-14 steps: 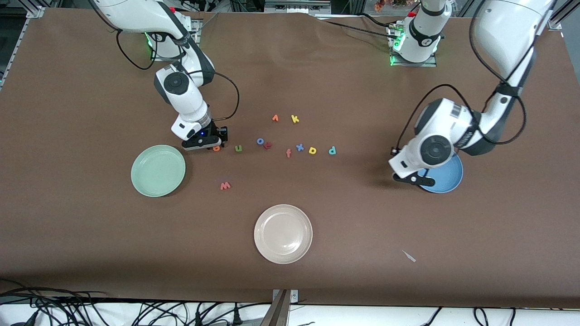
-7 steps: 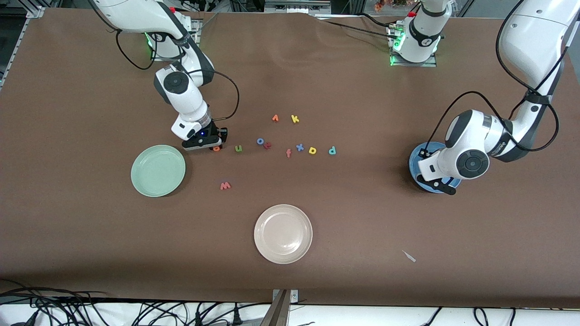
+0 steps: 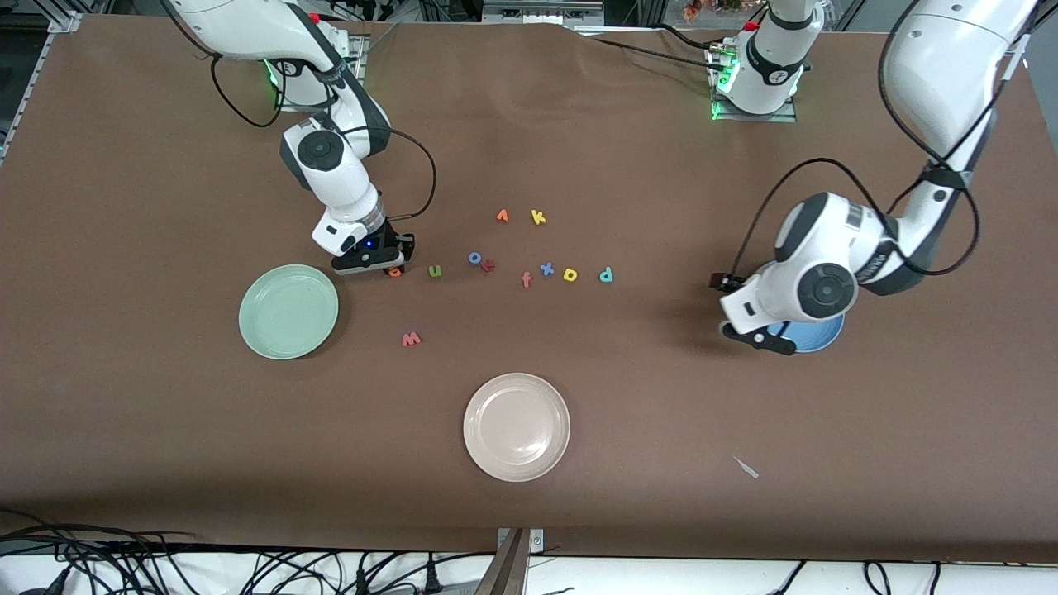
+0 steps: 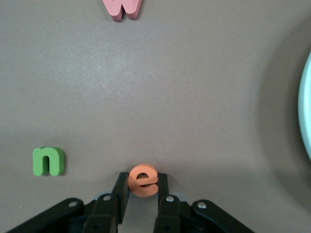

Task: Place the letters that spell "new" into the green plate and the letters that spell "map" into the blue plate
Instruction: 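Place the e on the green plate while the left gripper grasps the p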

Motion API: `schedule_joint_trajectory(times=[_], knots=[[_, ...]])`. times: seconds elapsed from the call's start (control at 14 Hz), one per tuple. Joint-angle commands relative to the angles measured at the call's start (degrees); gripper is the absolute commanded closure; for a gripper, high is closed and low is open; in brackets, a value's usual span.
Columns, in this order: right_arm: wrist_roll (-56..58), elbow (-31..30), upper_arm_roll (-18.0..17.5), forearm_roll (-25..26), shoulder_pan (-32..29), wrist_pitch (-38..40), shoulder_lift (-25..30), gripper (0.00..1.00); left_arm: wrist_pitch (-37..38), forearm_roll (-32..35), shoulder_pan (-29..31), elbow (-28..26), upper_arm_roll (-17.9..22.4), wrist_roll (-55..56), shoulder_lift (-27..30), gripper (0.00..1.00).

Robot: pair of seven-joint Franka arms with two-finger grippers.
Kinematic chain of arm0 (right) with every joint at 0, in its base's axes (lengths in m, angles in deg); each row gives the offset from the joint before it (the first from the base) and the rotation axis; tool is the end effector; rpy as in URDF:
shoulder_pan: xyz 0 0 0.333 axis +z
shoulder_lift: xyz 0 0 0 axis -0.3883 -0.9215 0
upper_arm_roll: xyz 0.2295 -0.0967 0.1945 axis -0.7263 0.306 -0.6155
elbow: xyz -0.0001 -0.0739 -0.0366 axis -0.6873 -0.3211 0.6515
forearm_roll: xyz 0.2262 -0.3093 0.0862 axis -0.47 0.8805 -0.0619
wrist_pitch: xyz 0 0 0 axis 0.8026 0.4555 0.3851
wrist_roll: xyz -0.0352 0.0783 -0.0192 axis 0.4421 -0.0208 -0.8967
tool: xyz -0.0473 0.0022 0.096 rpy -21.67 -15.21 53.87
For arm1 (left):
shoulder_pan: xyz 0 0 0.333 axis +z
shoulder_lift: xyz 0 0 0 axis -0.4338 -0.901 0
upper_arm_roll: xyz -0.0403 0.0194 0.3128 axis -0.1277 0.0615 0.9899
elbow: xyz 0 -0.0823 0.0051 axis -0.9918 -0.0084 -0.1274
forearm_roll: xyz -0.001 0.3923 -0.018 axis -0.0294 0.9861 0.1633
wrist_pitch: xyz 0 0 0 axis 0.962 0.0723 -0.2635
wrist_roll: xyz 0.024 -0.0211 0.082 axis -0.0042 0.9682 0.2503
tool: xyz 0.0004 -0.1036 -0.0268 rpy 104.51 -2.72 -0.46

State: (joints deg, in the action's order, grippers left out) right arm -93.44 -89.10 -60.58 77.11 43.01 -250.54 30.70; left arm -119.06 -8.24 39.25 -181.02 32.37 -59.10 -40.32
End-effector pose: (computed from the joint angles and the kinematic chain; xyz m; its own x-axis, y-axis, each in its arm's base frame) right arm 0.4502 0.2300 0.1762 0.9682 0.1708 0.1829 0.1805 -0.9829 -0.0373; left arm 0.5920 -0.1569 0.2466 0.9316 -0.2081 -0.2979 -0.2094 -0.9774 0.0277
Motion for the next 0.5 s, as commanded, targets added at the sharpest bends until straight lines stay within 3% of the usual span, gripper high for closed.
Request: schedule_joint_trajectory(times=[0.0, 0.29, 0.43], knots=[[3.2, -0.1, 1.7, 1.0, 0.0, 2.5, 3.0, 0.84, -7.7, -3.3, -4.7, -2.2, 0.3, 10.5, 0.2, 0.0], [12.5, 3.5, 5.5, 1.0, -0.1, 13.9, 7.6, 0.84, -17.2, -1.9, -10.4, -6.7, -1.6, 23.4, 0.4, 0.0], [18.7, 5.7, 8.2, 0.8, -0.1, 18.2, 8.7, 0.84, -22.2, 2.0, -13.7, -8.9, -1.6, 31.4, -0.2, 0.0]])
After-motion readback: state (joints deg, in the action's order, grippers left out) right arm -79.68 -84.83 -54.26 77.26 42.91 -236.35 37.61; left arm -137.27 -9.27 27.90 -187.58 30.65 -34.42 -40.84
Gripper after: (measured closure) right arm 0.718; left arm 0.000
